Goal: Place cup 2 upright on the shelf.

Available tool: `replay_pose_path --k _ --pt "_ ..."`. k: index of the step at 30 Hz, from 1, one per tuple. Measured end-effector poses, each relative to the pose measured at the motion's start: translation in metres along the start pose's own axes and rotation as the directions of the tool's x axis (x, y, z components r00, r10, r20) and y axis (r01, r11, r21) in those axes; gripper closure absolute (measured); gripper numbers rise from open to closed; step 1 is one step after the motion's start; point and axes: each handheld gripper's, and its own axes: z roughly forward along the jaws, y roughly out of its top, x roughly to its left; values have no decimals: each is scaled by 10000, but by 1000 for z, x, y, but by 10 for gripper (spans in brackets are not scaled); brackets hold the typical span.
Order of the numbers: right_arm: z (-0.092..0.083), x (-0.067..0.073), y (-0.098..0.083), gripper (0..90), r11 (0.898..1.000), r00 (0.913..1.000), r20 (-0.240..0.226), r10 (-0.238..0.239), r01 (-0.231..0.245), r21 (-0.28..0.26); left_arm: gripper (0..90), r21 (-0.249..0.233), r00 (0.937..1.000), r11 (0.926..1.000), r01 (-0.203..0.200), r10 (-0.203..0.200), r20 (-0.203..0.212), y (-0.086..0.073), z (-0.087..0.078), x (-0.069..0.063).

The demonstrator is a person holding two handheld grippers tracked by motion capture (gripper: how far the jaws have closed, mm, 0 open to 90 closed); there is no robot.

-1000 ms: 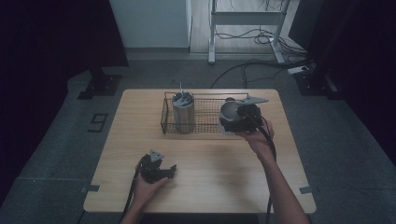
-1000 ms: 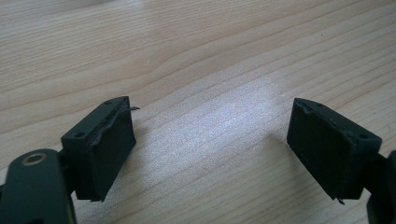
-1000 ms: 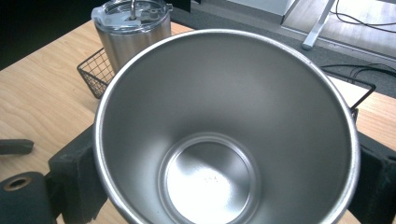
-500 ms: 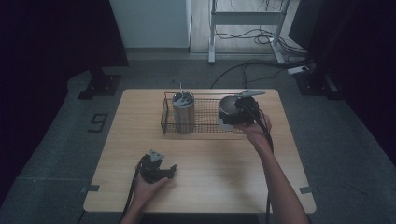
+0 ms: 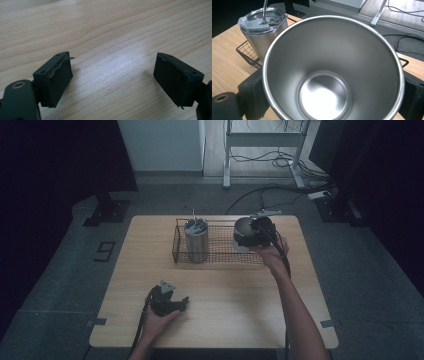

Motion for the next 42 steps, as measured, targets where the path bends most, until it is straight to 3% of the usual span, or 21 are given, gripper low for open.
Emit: replay_pose_path --k 16,25,42 --pt "23 -9 8 72 9998 10000 -13 75 -74 189 153 -31 10000 10000 24 -24 28 0 0 1" --pt "38 -12 12 71 9974 9991 276 -332 314 644 153 -35 10000 10000 29 -29 18 0 -1 2" --pt "66 -24 8 71 9956 9993 359 -118 84 935 153 -37 10000 10000 62 -62 11 -1 -1 2"
